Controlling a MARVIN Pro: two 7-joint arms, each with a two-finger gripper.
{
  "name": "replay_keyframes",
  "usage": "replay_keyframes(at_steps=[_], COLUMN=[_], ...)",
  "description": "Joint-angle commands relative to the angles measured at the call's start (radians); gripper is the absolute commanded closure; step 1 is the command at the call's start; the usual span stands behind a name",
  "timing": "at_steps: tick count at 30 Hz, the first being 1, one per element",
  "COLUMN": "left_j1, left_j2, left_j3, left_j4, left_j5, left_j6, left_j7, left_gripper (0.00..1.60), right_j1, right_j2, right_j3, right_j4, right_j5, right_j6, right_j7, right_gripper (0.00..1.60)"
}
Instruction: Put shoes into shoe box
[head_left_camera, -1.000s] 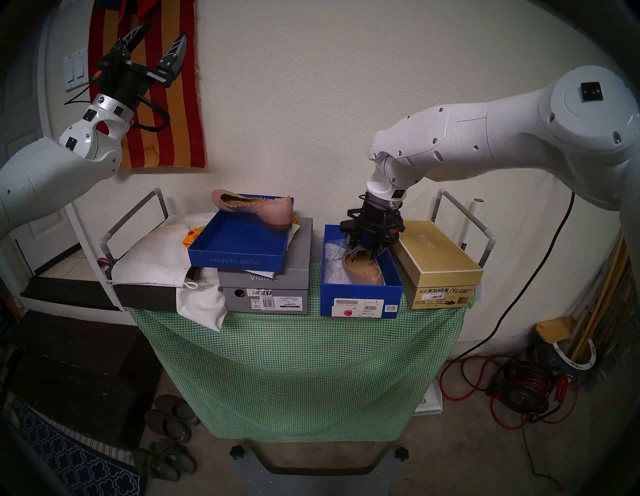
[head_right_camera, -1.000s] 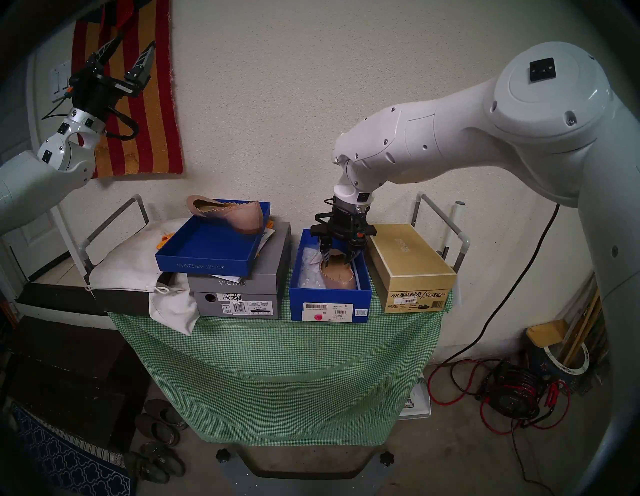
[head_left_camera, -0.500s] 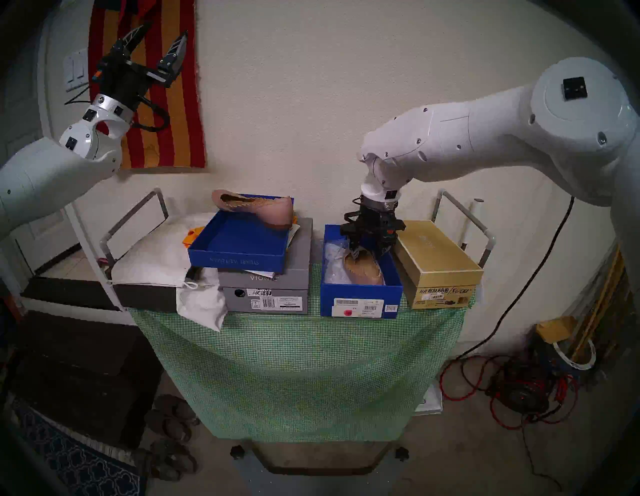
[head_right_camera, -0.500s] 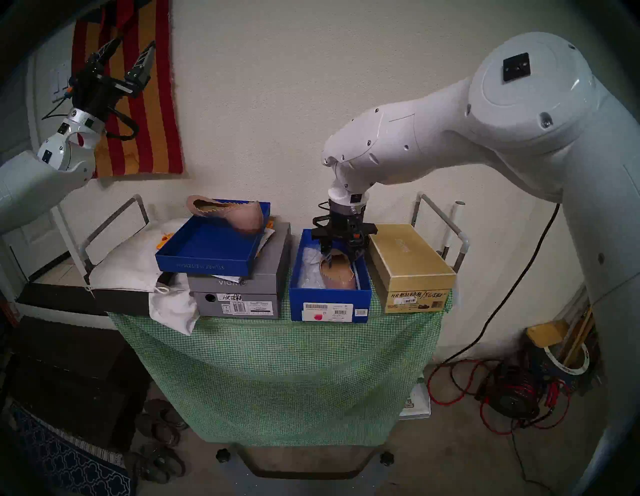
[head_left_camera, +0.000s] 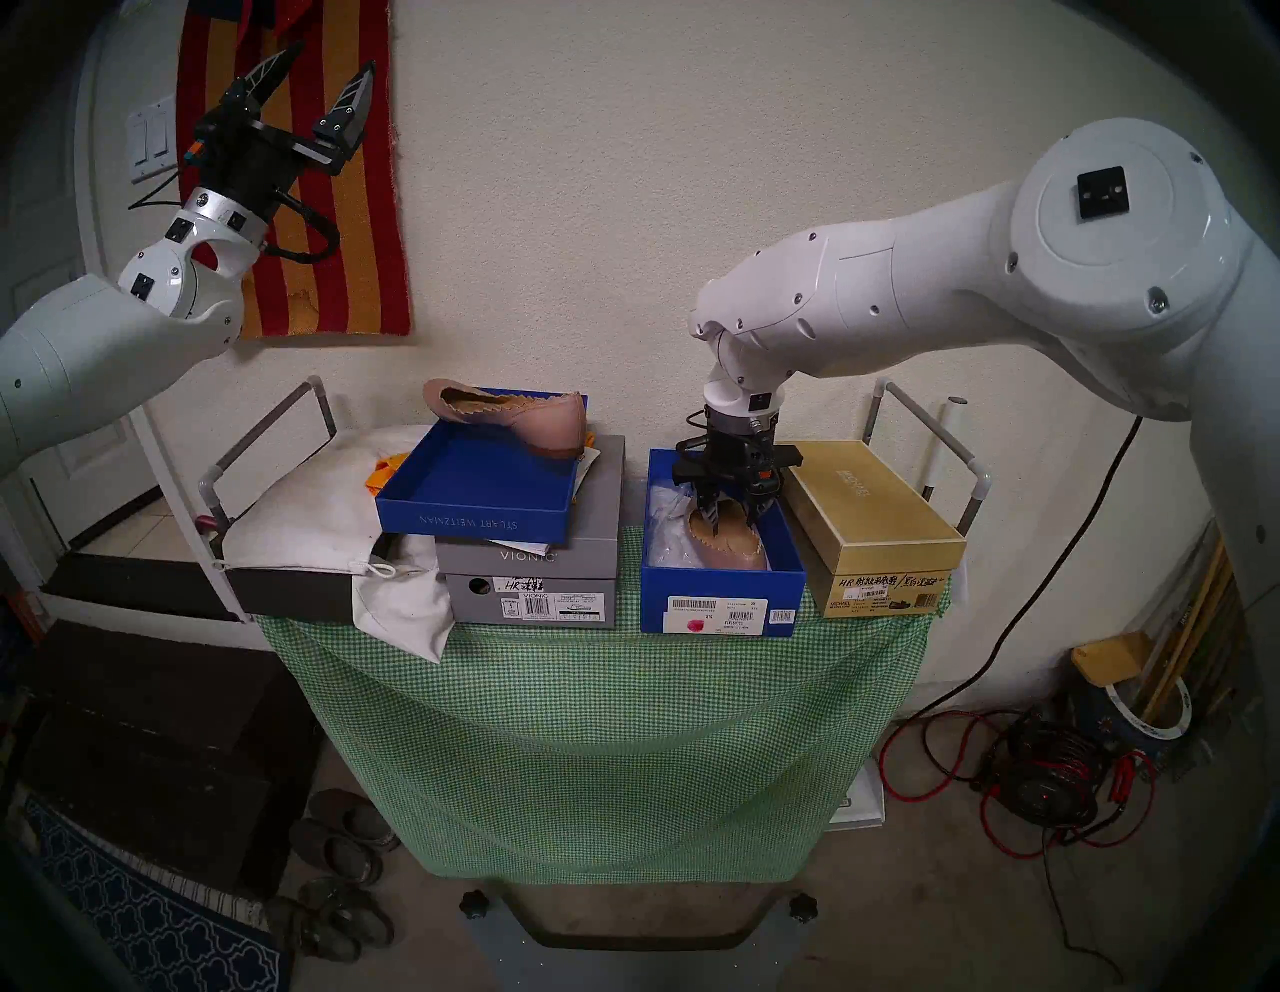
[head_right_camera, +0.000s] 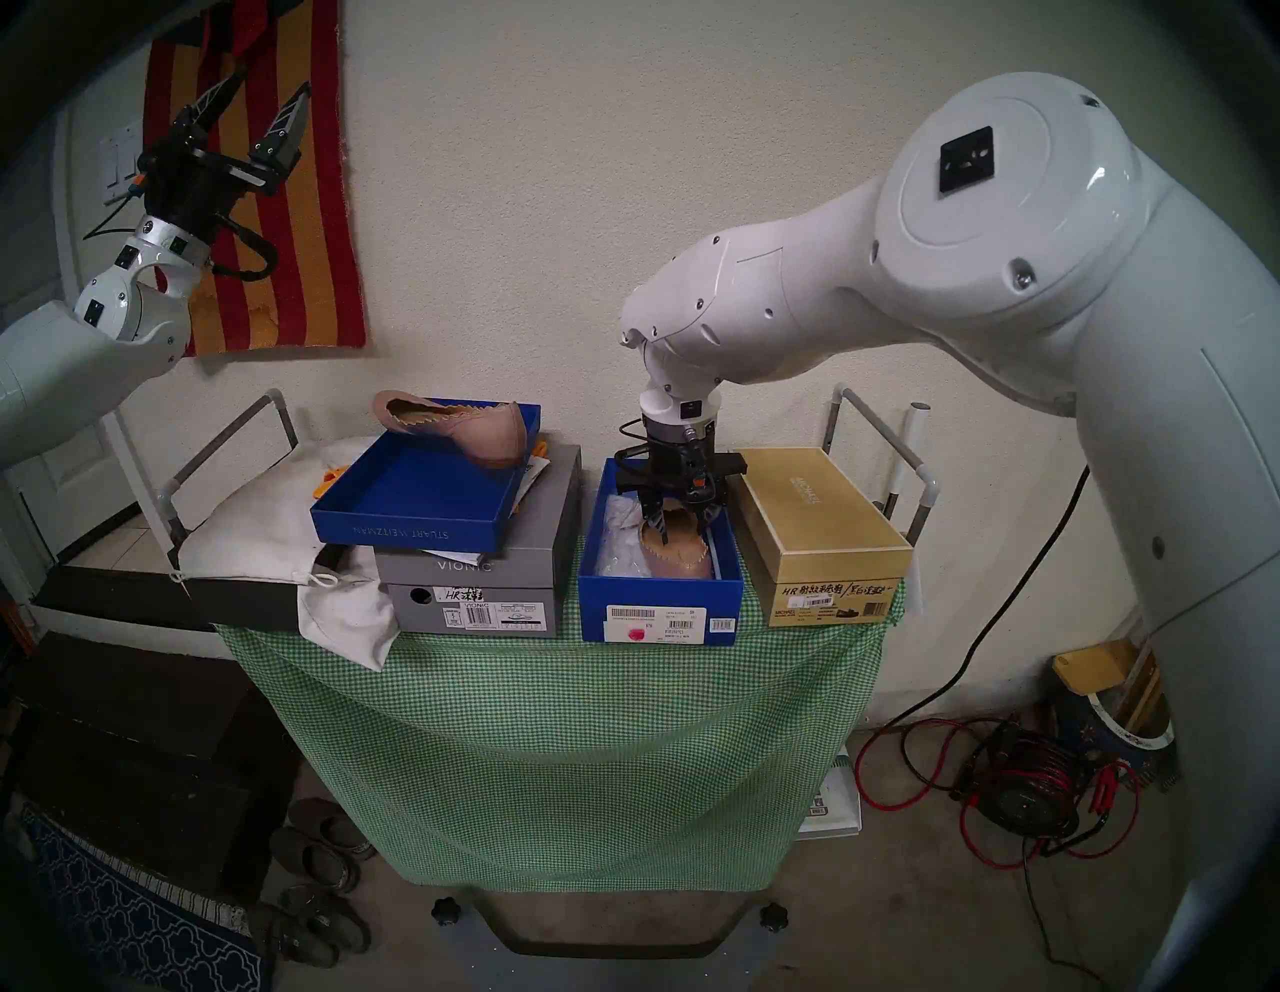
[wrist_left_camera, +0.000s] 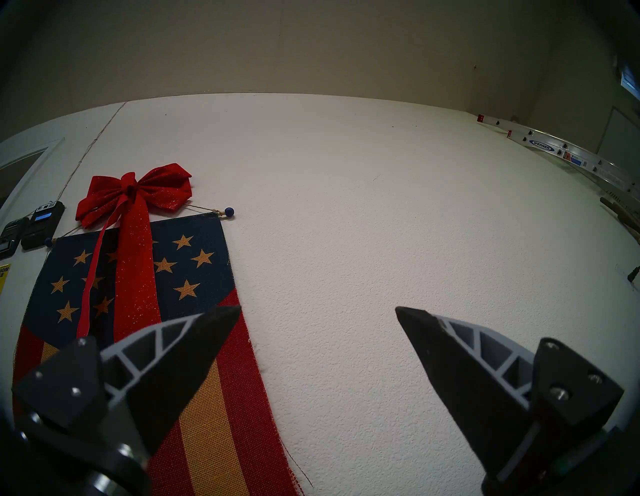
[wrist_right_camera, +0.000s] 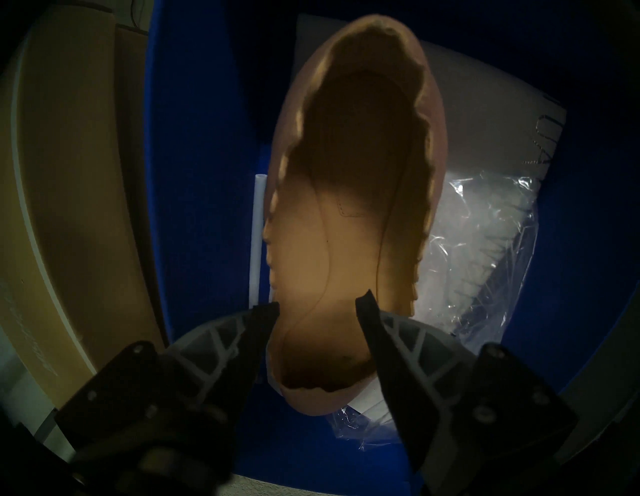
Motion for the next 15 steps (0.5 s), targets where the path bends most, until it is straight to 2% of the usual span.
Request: replay_keyframes(at_steps=[1, 6, 15], left_j1=[-0.002, -0.002, -0.003], left_j2=[-0.002, -0.002, -0.002], left_j3=[-0.002, -0.001, -0.001], left_j4=[0.001, 0.001, 0.001], left_j5=[0.000, 0.000, -0.001], left_j6=[0.000, 0.000, 0.000], left_j7=[0.000, 0.000, 0.000], left_gripper=[0.00, 0.00, 0.00], right_j1=[-0.010, -0.008, -0.018], right_j2=[-0.022, -0.020, -0.010], right_j3=[-0.019, -0.026, -0.037], right_j4=[0.028, 0.047, 0.069], right_j5=[0.039, 0.070, 0.122], right_j6=[0.002, 0.002, 0.002], right_j7=[0.048, 0.078, 0.123], right_gripper=[0.51, 0.44, 0.47])
